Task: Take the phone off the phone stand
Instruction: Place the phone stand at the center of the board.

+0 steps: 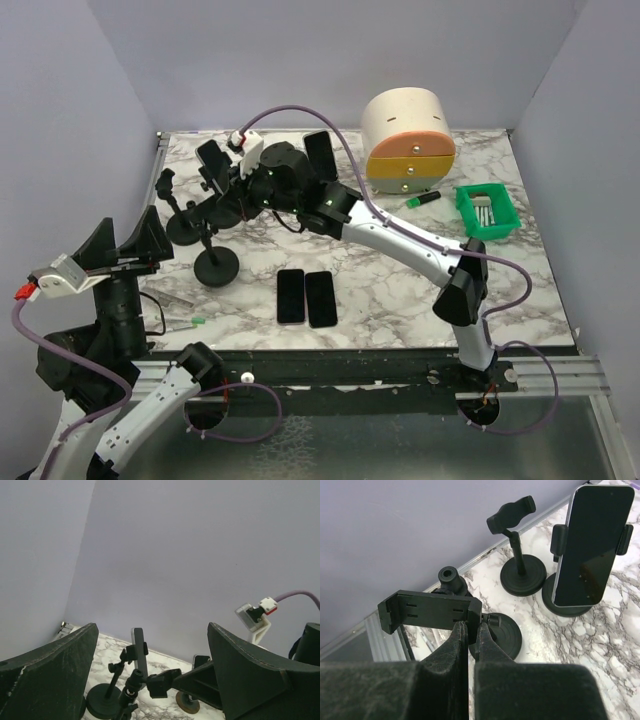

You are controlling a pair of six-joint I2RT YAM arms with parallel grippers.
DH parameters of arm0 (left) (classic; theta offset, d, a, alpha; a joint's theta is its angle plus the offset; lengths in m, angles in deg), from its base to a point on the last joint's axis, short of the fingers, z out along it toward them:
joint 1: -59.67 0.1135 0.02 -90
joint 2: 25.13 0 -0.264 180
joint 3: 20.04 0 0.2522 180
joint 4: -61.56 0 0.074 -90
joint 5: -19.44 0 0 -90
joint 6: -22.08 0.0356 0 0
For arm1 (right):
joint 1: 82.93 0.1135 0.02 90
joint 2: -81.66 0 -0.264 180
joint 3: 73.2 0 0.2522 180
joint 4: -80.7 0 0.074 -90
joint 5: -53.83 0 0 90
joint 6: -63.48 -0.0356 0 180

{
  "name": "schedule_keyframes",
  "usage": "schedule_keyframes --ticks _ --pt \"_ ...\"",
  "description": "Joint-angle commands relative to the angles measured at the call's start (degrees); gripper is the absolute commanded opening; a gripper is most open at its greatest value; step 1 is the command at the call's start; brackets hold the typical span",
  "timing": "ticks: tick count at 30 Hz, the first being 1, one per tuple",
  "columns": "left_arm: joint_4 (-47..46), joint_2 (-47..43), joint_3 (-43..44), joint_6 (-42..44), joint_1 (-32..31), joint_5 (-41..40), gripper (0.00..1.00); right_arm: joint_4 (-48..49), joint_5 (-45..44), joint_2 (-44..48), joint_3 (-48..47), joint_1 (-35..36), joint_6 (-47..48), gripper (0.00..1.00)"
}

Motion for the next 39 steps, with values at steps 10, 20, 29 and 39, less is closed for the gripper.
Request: schedule_keyframes --ticks 10,20,29,39 --pt "2.71 -0.36 0.38 -0.7 0.03 -0.31 0.9 5.66 -1.32 -12.12 -17.05 0.59 -0.33 0.0" --pt "1.97 -0.56 -1.4 -2.18 0.03 -0.37 0.9 6.34 -4.09 -14.97 -17.98 0.59 0.84 0.0" --pt "2.83 -0.21 -1.59 -2.65 0.03 -0.39 0.9 6.52 -3.23 -15.01 -16.81 0.59 0.87 0.18" --pt "4.16 3.16 -0.33 -4.05 -0.01 -0.2 0.92 6.63 0.37 -8.97 -12.46 0.59 -0.33 0.76"
